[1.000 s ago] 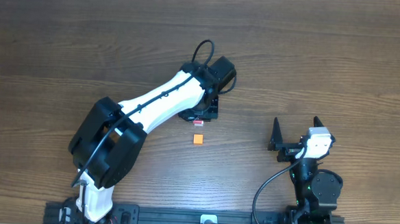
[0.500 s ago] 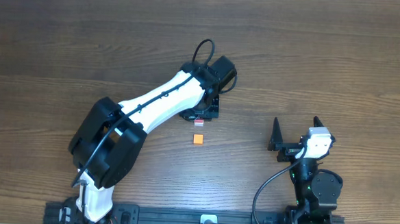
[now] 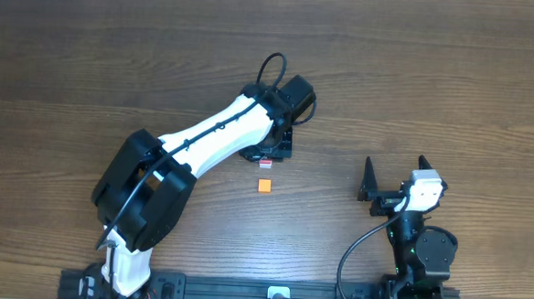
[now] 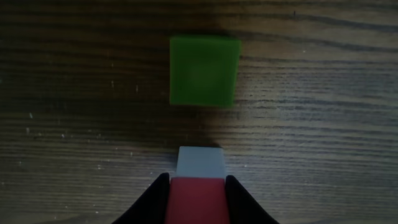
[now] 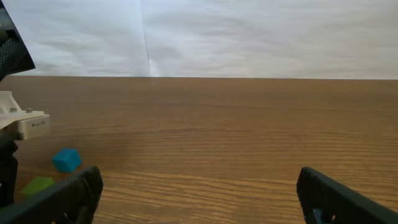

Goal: Stack Cubes

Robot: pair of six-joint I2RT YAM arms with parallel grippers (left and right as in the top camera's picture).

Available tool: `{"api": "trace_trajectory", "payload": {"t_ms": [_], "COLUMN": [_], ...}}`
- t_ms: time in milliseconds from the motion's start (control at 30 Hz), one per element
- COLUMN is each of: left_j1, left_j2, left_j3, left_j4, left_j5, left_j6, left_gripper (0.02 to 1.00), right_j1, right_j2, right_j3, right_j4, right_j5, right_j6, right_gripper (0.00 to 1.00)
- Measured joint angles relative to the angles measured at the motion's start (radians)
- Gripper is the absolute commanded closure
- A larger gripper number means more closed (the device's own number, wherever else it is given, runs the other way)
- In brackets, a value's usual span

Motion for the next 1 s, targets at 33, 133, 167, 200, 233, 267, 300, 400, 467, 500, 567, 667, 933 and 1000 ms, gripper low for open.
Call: {"api": "trace_trajectory", "payload": {"t_ms": [33,133,167,200,233,267,300,400,467,500,567,667,933,1000], "left_j1": [0.000,0.000,0.000,0.000,0.000,0.000,0.000,0.000,0.000,0.000,0.000,0.000,0.000,-0.003], "left_j2": [0.000,0.000,0.000,0.000,0.000,0.000,0.000,0.000,0.000,0.000,0.000,0.000,-0.021,-0.046], "left_j3": [0.000,0.000,0.000,0.000,0.000,0.000,0.000,0.000,0.000,0.000,0.000,0.000,-0.002,-0.003], "left_j4": [0.001,0.001,0.002,0.003,0.004,0.004,0.004,0.004,0.004,0.004,0.003,-0.003,-0.080,-0.114], "left_j5": [0.000,0.000,0.000,0.000,0.000,0.000,0.000,0.000,0.000,0.000,0.000,-0.002,-0.002,-0.002], "left_j6": [0.000,-0.001,-0.003,-0.003,-0.003,-0.003,-0.003,-0.003,-0.003,-0.003,-0.003,-0.010,-0.011,-0.010], "left_gripper": [0.691,0.634,0.627,0.621,0.617,0.612,0.606,0.584,0.544,0.522,0.430,0.380,0.327,0.321], "right_j1": [0.000,0.000,0.000,0.000,0.000,0.000,0.000,0.000,0.000,0.000,0.000,0.000,0.000,0.000], "right_j2": [0.000,0.000,0.000,0.000,0.000,0.000,0.000,0.000,0.000,0.000,0.000,0.000,0.000,0.000], "right_j3": [0.000,0.000,0.000,0.000,0.000,0.000,0.000,0.000,0.000,0.000,0.000,0.000,0.000,0.000], "right_j4": [0.000,0.000,0.000,0.000,0.000,0.000,0.000,0.000,0.000,0.000,0.000,0.000,0.000,0.000], "right_j5": [0.000,0.000,0.000,0.000,0.000,0.000,0.000,0.000,0.000,0.000,0.000,0.000,0.000,0.000], "right_j6": [0.000,-0.001,0.000,0.000,0.000,0.000,0.000,0.000,0.000,0.000,0.000,0.000,0.000,0.000], "right_gripper": [0.009,0.007,0.007,0.009,0.007,0.009,0.007,0.007,0.007,0.009,0.007,0.009,0.007,0.009]}}
